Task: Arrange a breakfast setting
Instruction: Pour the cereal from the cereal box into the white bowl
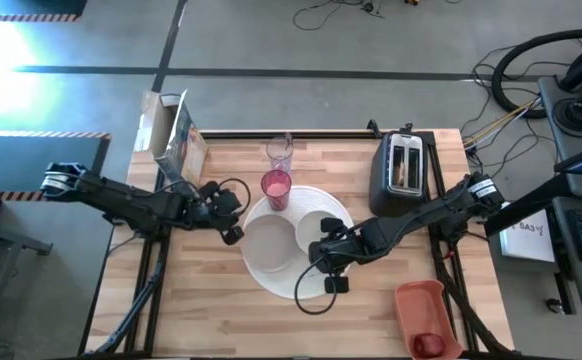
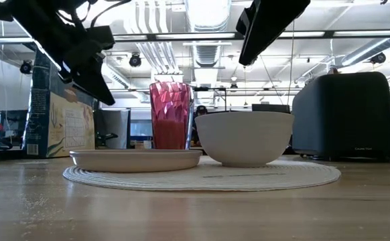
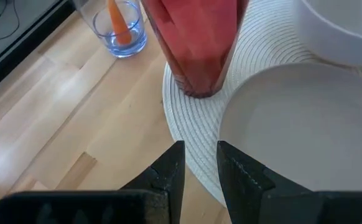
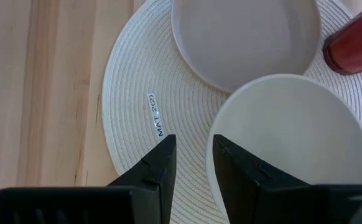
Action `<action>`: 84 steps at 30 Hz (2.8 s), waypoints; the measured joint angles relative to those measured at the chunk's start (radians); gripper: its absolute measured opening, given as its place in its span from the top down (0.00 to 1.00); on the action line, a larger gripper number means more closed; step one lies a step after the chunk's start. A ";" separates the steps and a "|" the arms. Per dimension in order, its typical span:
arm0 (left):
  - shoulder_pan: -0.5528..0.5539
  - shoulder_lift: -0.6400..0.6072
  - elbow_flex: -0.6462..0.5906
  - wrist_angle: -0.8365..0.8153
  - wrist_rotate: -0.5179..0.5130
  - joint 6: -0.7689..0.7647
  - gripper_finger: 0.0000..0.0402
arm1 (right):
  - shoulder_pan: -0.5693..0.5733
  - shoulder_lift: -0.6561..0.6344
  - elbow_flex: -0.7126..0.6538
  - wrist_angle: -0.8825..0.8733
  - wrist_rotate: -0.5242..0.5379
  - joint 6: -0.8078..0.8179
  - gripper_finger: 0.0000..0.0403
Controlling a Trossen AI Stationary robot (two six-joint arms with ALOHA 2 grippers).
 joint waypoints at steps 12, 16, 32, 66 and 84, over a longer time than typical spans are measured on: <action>-0.125 -0.102 -0.003 -0.186 -0.213 -0.232 0.45 | 0.000 0.000 0.000 0.005 0.000 0.000 0.76; -0.144 -0.141 -0.003 -0.313 -0.264 -0.491 0.33 | 0.000 0.000 0.000 0.006 0.000 0.000 0.76; -0.141 -0.144 0.112 -0.928 -0.230 -1.075 0.30 | 0.000 0.000 0.000 0.021 0.000 0.000 0.76; 0.135 -0.218 0.190 -1.107 -0.172 -0.991 0.30 | 0.000 0.000 0.000 0.029 0.000 0.000 0.76; 0.195 -0.202 0.014 -0.941 -0.381 -1.071 0.30 | 0.000 0.000 0.000 0.029 0.000 0.000 0.76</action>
